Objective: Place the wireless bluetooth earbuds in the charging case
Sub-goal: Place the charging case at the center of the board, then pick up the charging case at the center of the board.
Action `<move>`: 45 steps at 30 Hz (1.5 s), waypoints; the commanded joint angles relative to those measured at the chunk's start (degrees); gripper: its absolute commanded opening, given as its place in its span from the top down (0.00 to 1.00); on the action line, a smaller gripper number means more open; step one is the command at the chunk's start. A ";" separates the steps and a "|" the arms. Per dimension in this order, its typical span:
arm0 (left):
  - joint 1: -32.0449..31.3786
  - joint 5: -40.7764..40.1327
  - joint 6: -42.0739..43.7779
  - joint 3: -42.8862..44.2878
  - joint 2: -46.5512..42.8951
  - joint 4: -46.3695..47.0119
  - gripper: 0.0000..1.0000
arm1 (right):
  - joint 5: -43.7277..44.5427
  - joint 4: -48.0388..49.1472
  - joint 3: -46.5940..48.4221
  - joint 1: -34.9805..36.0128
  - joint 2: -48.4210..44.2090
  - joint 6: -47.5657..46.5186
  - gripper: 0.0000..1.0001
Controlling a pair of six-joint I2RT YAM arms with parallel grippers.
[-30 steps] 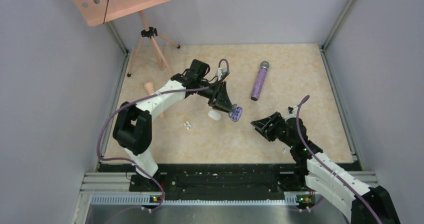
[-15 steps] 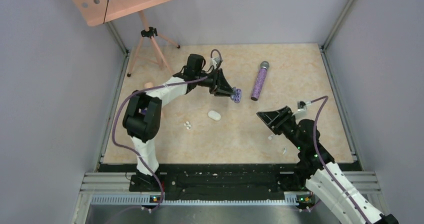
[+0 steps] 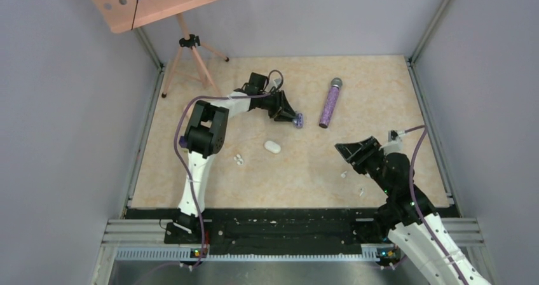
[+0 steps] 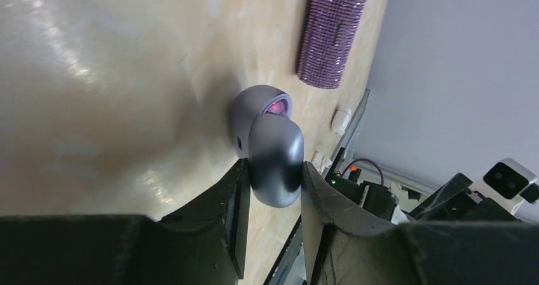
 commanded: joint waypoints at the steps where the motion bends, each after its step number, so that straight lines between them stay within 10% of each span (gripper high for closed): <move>1: 1.39 -2.32 4.73 2.19 -0.41 -4.49 1.00 | 0.54 -0.69 2.50 -0.07 0.90 -1.49 0.43; 10: 2.20 -8.20 12.52 2.68 -0.26 -15.33 0.99 | -0.57 1.12 2.33 -0.07 2.81 -1.45 0.43; 17: 2.30 -12.64 13.35 2.43 -5.01 -18.37 0.02 | -1.53 1.21 2.06 -0.07 4.00 -1.95 0.43; 29: 1.82 -29.62 17.88 -16.67 -35.34 -27.64 0.01 | -0.34 2.36 6.75 6.54 22.13 -11.88 0.46; 45: 10.37 -46.30 7.81 -43.77 -68.38 -40.57 0.01 | 7.88 8.30 42.37 25.30 78.51 -42.29 0.35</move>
